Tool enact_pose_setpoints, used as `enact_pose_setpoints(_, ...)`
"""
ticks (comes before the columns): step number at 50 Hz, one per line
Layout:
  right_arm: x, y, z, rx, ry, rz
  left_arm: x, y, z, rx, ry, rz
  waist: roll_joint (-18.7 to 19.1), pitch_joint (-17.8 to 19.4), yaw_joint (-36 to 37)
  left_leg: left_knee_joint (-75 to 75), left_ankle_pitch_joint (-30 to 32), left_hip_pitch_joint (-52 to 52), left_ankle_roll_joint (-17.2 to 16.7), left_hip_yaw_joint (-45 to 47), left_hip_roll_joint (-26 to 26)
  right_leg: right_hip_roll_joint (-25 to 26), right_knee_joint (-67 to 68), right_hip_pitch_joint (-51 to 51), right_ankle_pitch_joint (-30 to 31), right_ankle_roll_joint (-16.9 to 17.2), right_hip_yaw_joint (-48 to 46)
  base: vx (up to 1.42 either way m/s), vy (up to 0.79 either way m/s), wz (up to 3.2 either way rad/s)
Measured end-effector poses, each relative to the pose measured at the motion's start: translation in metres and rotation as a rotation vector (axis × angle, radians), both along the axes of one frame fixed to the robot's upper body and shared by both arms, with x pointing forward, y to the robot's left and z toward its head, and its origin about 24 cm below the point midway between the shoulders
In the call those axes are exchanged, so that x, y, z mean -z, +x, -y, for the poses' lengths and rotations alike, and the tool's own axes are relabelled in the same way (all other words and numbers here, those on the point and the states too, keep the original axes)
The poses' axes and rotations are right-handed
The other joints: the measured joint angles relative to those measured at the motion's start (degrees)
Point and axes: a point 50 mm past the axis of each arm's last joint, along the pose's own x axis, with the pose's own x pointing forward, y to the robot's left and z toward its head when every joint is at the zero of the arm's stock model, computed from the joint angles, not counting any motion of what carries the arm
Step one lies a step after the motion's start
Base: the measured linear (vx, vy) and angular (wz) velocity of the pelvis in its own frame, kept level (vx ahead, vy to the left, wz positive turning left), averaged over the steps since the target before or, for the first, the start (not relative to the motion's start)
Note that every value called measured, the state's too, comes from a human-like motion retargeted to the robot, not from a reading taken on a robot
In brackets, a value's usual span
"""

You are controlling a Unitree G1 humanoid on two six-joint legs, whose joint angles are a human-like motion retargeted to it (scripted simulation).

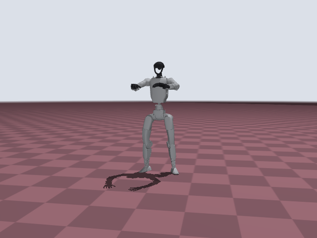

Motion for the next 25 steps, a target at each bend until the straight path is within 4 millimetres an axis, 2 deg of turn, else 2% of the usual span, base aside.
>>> enact_pose_setpoints(25, -0.002, -0.003, 0.024, 0.052, 0.002, -0.009, -0.001, -0.020, -0.125, -0.411, 0.107, -0.009, -1.07, -0.10, 3.53, -0.12, -0.06, -0.07, -0.40, 0.02, -0.19, -0.16, -0.17, 0.00, 0.14, -0.02, -0.12, 0.00, 0.00, 0.00)
